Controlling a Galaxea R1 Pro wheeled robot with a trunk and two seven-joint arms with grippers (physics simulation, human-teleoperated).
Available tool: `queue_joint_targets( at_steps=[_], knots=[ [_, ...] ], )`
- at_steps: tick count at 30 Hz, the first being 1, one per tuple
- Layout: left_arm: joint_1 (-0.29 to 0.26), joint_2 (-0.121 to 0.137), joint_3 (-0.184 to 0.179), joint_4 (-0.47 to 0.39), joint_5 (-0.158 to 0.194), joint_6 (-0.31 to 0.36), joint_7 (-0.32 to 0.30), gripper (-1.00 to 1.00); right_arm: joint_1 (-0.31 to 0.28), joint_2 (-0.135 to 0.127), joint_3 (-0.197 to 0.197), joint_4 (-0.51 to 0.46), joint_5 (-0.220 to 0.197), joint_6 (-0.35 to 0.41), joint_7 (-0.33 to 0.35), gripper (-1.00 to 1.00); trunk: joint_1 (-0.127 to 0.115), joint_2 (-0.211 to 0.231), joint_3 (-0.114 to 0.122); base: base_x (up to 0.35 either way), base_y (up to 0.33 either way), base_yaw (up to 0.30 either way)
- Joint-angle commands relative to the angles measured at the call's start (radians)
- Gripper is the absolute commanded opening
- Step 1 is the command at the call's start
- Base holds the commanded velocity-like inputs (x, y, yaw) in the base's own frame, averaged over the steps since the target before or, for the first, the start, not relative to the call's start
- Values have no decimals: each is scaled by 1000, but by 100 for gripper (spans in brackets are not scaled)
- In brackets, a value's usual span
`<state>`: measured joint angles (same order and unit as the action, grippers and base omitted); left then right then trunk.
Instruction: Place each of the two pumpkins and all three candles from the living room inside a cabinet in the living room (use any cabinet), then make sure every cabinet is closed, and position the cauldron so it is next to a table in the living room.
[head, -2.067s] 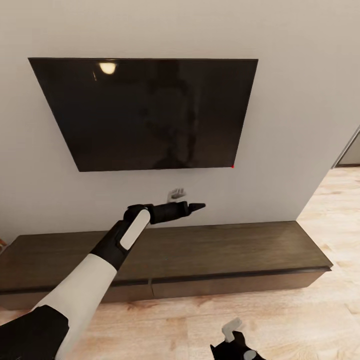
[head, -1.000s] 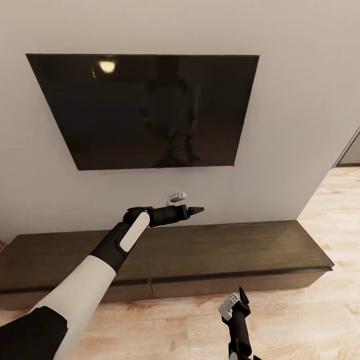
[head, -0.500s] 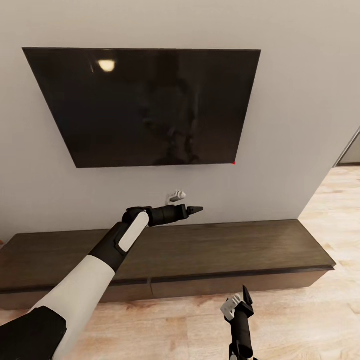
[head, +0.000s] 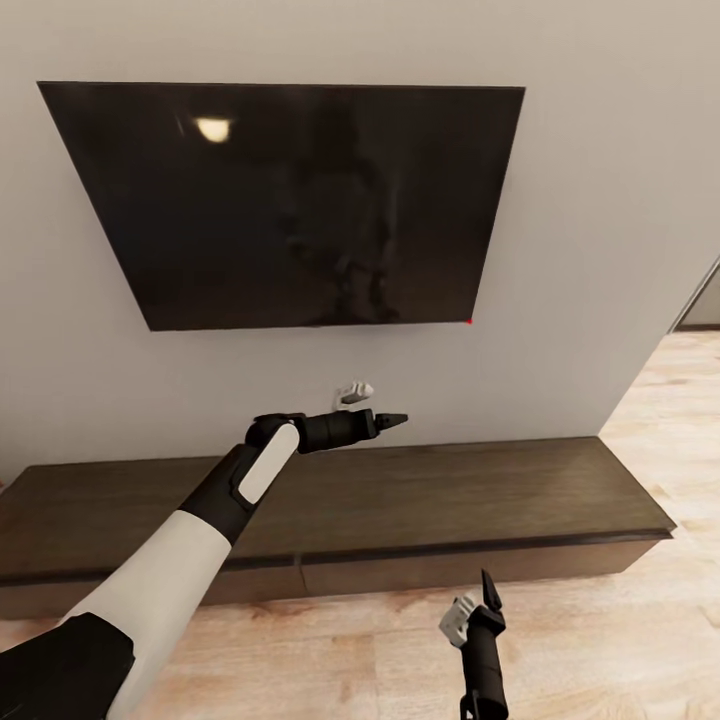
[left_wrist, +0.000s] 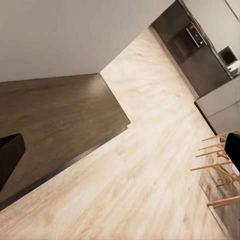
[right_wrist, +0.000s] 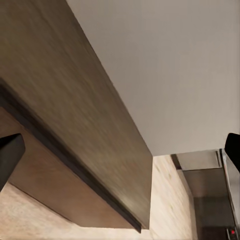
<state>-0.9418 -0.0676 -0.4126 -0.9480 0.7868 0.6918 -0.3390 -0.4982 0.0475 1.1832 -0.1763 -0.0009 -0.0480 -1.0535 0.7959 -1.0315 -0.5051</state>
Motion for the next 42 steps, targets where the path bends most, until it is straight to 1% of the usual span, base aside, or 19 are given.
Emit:
queue_joint_targets(
  at_steps=[1,3,5,8,10,14,22,24,30,33,34,36,42],
  knots=[
    [0,-1,0,0,0,0,0,100,1,0,1,1,1,0,0,100,4,-7,-3,0,0,0],
    [0,-1,0,0,0,0,0,100,4,0,1,2,2,0,0,100,12,-21,-9,0,0,0],
    [11,-12,11,-9,8,-11,-5,100,-8,0,13,-5,11,1,3,100,11,-21,-9,0,0,0],
    [28,-12,16,-9,8,-11,-5,100,-23,-2,18,-4,10,1,2,100,11,-21,-9,0,0,0],
    [40,-22,14,-18,8,-13,-5,100,-34,-6,29,3,22,8,1,100,11,-21,-9,0,0,0],
    [62,-32,13,-24,8,-15,-5,100,-57,-9,51,10,44,31,2,100,11,-21,-9,0,0,0],
    [69,-36,11,-27,8,-15,-5,100,-102,-9,98,24,90,75,14,100,11,-21,-9,0,0,0],
    [69,-36,10,-35,8,-15,-5,100,-113,-5,108,35,101,86,23,100,11,-21,-9,0,0,0],
    [74,-35,4,-67,8,-15,-5,100,-139,1,114,69,135,120,56,100,11,-21,-9,0,0,0],
    [75,-35,-10,-72,8,-15,-5,100,-140,2,114,86,151,137,72,100,11,-21,-9,0,0,0],
    [75,-35,-12,-72,8,-15,-5,100,-140,2,114,115,372,305,73,100,11,-21,-9,0,0,0],
    [75,-35,-15,-73,8,-14,-5,100,-140,4,113,116,387,314,84,100,15,-28,-13,0,0,0],
    [75,-35,-18,-74,8,-14,-5,100,-140,4,113,118,397,318,101,100,38,-70,-31,0,0,0]
  ],
)
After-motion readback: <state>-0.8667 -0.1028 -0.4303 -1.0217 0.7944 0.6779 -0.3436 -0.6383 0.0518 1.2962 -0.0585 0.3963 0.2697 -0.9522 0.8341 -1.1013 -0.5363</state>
